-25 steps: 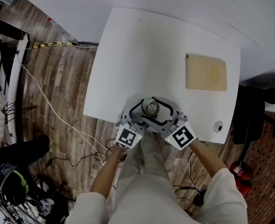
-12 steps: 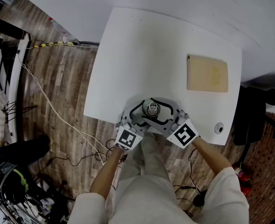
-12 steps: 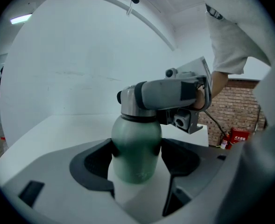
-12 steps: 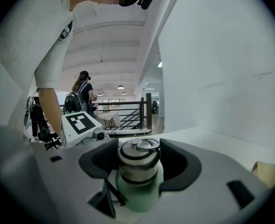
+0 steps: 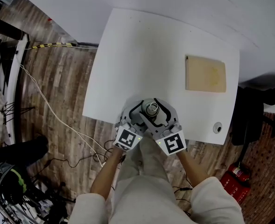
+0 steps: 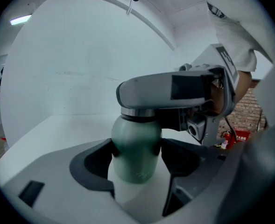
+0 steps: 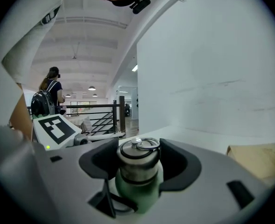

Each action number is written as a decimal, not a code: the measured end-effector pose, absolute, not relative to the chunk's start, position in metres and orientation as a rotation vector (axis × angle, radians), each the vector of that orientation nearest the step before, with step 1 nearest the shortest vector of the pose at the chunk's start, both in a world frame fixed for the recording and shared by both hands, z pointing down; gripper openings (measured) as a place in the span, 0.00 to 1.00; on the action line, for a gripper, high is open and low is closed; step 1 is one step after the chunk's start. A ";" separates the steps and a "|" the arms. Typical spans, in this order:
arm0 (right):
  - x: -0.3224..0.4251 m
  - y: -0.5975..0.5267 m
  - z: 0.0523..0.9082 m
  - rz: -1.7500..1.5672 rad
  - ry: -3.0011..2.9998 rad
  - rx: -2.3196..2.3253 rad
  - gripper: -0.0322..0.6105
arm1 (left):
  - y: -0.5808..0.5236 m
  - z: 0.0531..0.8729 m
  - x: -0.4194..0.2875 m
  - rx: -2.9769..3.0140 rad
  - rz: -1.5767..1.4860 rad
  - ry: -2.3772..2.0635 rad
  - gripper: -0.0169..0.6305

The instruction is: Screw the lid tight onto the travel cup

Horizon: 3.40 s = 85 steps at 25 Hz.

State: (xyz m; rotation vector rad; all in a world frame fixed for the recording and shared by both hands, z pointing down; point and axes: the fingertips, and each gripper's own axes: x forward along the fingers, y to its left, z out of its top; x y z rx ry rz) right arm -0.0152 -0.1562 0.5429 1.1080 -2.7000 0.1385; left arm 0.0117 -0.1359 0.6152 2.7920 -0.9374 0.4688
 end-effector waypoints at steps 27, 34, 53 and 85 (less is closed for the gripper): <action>-0.011 -0.149 0.542 0.189 -2.757 1.072 0.56 | -0.136 0.614 0.013 2.790 0.463 -0.937 0.54; -0.024 -0.140 0.545 0.066 -2.774 0.632 0.56 | -0.137 0.614 0.013 2.790 0.459 -0.933 0.54; -0.032 -0.145 0.549 0.037 -2.804 0.385 0.45 | -0.138 0.616 0.012 2.791 0.466 -0.925 0.54; -0.010 -0.172 0.544 0.119 -2.486 1.541 0.45 | -0.137 0.619 0.014 2.786 0.478 -0.944 0.54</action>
